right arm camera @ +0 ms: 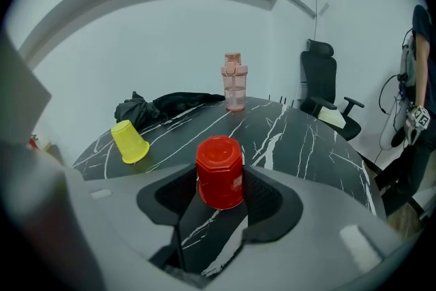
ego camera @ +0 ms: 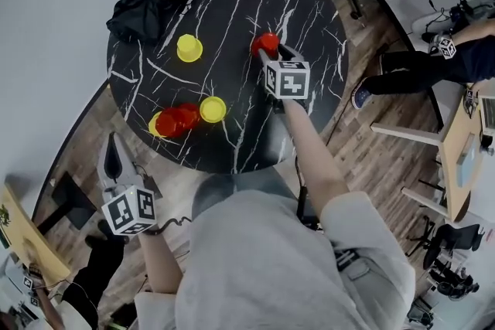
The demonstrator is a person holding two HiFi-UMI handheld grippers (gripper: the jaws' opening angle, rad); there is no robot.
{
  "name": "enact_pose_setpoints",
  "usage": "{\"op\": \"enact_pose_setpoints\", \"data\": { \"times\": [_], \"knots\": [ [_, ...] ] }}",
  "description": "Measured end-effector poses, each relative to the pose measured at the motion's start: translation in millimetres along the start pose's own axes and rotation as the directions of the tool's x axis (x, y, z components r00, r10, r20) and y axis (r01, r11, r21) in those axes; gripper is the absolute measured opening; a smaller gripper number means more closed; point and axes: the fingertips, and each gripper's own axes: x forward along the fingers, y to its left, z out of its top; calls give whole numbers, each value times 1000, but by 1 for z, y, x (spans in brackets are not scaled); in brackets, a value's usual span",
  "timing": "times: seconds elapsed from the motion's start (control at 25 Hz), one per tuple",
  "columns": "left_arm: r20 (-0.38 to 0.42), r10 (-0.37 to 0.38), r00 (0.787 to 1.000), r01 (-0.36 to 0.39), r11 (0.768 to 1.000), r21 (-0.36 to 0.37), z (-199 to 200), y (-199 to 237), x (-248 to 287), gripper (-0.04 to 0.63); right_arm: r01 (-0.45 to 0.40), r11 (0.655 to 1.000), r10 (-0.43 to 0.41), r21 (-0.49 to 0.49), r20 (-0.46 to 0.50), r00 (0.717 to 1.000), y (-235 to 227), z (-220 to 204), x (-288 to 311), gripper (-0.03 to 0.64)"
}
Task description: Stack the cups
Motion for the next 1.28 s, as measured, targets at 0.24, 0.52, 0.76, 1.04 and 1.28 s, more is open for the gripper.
{"op": "enact_pose_setpoints", "data": {
  "times": [0.24, 0.52, 0.76, 1.04, 1.28],
  "knots": [
    [8, -14, 1000, 14, 1000, 3, 4, -5, 0, 6, -11, 1000, 12, -28, 49, 999, 6, 9, -14, 201],
    [40, -55, 998, 54, 998, 7, 13, -13, -5, 6, -105, 994, 108, -34, 122, 987, 46, 22, -60, 196],
    [71, -76, 995, 77, 997, 0, 16, -12, -17, 6, -197, 978, 205, -65, 173, 963, 95, 28, -102, 195],
    [103, -82, 991, 83, 997, -4, 20, -4, -38, 6, -300, 941, 324, -154, 166, 931, 162, 14, -138, 194],
    [122, -75, 990, 77, 997, -11, 19, 6, -56, 6, -345, 909, 378, -233, 119, 918, 206, -6, -150, 195]
  ]
}}
